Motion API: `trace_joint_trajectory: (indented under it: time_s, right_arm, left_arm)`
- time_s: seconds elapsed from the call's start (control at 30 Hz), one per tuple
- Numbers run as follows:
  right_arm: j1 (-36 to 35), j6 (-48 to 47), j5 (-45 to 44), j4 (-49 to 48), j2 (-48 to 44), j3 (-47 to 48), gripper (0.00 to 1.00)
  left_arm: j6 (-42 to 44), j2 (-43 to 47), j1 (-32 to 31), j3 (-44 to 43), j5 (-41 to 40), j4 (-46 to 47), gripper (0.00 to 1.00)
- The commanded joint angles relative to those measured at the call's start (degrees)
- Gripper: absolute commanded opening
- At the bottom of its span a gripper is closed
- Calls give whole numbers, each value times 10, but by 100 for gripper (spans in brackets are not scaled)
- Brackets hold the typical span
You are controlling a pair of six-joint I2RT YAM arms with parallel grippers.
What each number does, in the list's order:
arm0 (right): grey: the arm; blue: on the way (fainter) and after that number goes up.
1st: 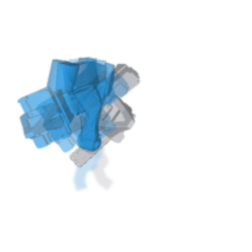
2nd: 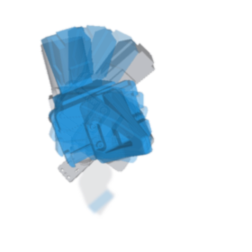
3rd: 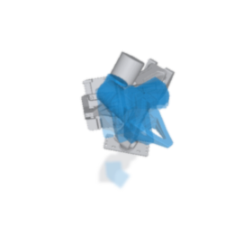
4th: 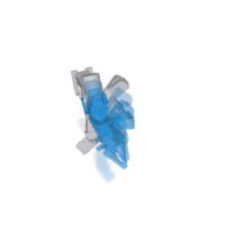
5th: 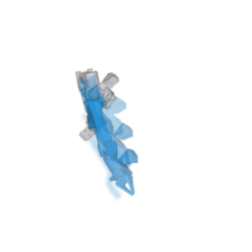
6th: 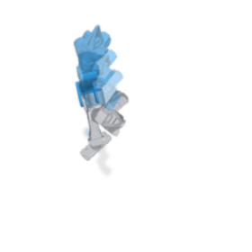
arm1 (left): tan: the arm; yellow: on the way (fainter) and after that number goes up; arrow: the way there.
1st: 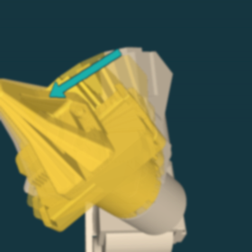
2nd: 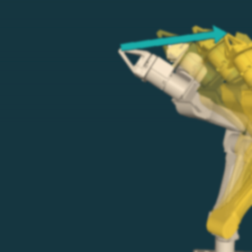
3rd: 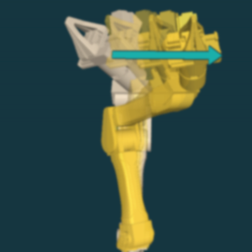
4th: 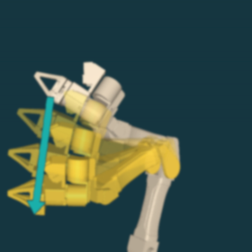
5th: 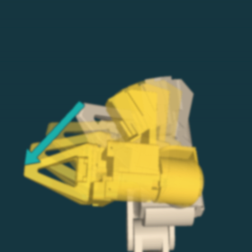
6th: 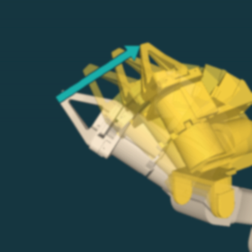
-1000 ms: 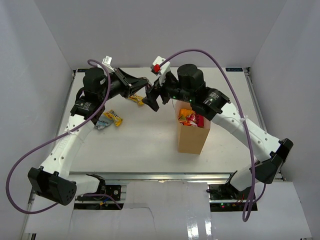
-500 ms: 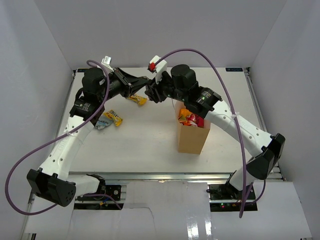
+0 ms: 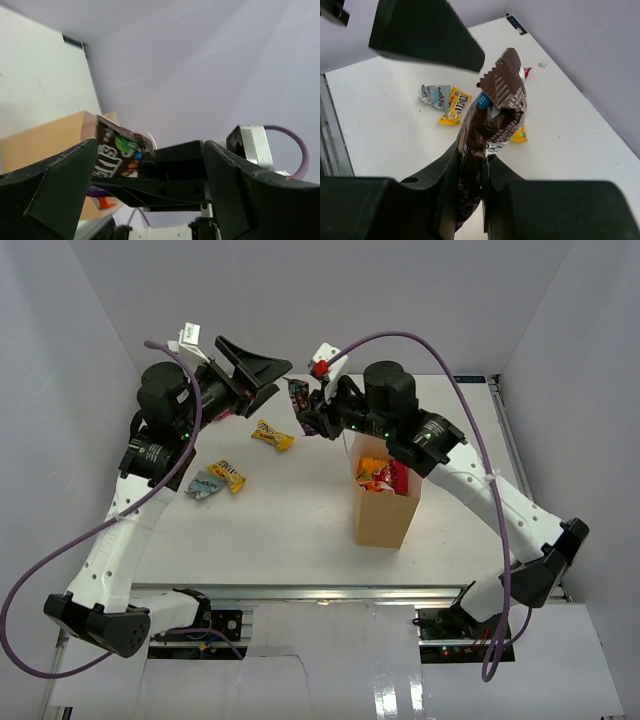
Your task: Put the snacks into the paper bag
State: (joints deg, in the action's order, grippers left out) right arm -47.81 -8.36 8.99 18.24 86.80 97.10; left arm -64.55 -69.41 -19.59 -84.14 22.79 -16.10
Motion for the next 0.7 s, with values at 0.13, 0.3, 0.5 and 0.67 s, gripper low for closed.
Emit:
trace_joint_trajectory:
  time_s: [0.13,0.3,0.5,0.67]
  right_arm:
    - [73,-24,93,-25,-109,8,22]
    - [132,-52,43,-13,-178,-91,24]
    - [146,-87,-6,-2,-242,-212,27]
    - [146,-97,-26,0,-255,-250,42]
  left_arm:
    - [127,66,2,-24,-262,-164,98]
    - [81,94,10,84,-357,-275,98]
    - [27,69,48,154,-440,-373,97]
    - [15,-3,114,189,-413,-404,98]
